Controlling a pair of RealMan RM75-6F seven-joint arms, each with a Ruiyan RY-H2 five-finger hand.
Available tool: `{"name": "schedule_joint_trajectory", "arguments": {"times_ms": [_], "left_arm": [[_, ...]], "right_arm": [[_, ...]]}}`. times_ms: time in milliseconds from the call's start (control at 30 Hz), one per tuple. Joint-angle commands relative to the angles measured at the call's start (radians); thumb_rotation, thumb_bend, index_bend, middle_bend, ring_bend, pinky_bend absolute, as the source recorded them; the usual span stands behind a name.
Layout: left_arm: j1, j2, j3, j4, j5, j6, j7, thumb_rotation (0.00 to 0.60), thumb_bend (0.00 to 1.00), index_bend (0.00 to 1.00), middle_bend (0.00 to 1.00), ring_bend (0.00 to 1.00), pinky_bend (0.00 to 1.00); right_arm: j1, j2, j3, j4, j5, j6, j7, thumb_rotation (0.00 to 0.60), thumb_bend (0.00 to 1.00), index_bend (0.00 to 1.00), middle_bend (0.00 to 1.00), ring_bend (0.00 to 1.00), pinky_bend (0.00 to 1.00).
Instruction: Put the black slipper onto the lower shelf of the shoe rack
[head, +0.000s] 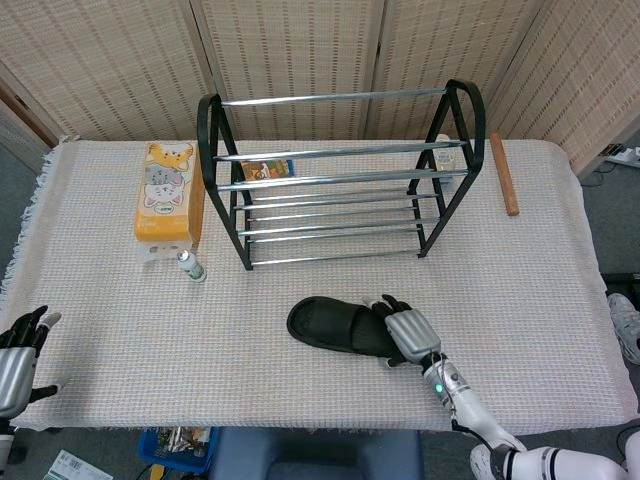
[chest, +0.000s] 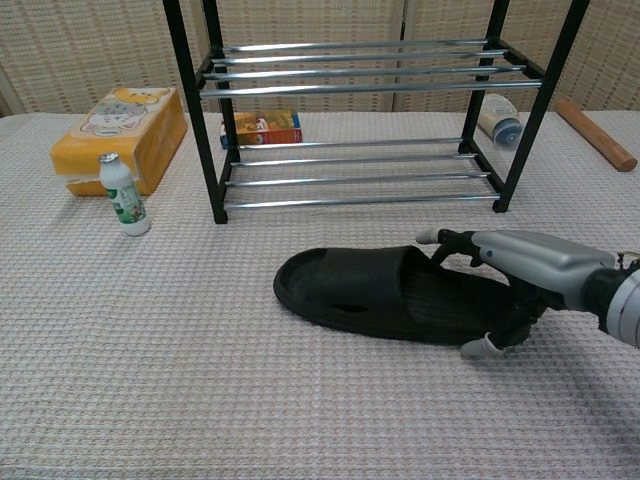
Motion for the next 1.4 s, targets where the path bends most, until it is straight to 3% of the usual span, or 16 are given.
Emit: {"name": "schedule_joint_trajectory", "arguments": {"times_ms": [33, 100, 233, 367, 667, 900, 1400], "left_arm": [[-0.001, 0.0, 0.0, 0.001, 0.0, -0.001, -0.001, 0.6, 0.17, 0.16, 0.09, 0.11, 0.25], [-0.001, -0.001, -0.001, 0.003, 0.0, -0.002, -0.001, 0.6, 0.17, 0.16, 0.09, 0.11, 0.25], [-0.002, -0.003, 0.0, 0.005, 0.0, -0.004, -0.002, 0.6, 0.18, 0.16, 0.09, 0.11, 0.25], [-0.002, -0.005, 0.0, 0.005, -0.001, -0.005, 0.0, 0.6, 0.18, 0.16, 0.08, 0.11, 0.25], [-0.003, -0.006, -0.001, 0.002, -0.001, -0.007, 0.006, 0.6, 0.18, 0.16, 0.08, 0.11, 0.25], [-0.014, -0.017, -0.001, 0.005, 0.007, -0.019, 0.006, 0.6, 0.18, 0.16, 0.08, 0.11, 0.25], [-0.03, -0.02, 0.002, 0.005, 0.014, -0.038, 0.01, 0.6, 0.18, 0.16, 0.08, 0.11, 0.25]], "right_arm": [[0.011, -0.012, 0.001, 0.014, 0.013, -0.004, -0.001, 0.6, 0.27, 0.0, 0.19, 0.11, 0.22], [0.016, -0.021, 0.003, 0.024, 0.016, -0.001, 0.001, 0.6, 0.35, 0.01, 0.21, 0.14, 0.26], [0.025, -0.034, 0.005, 0.045, 0.01, 0.009, 0.015, 0.6, 0.56, 0.08, 0.27, 0.19, 0.43], [0.022, -0.032, 0.007, 0.049, -0.005, 0.031, 0.046, 0.6, 0.65, 0.12, 0.3, 0.22, 0.46], [-0.001, 0.033, 0.041, 0.011, -0.019, 0.112, 0.111, 0.6, 0.66, 0.15, 0.31, 0.24, 0.47], [0.006, 0.06, 0.108, 0.005, 0.081, 0.147, 0.077, 0.6, 0.65, 0.15, 0.31, 0.24, 0.47], [0.167, -0.105, 0.23, 0.179, 0.343, 0.074, -0.025, 0.6, 0.62, 0.15, 0.27, 0.24, 0.47]]}}
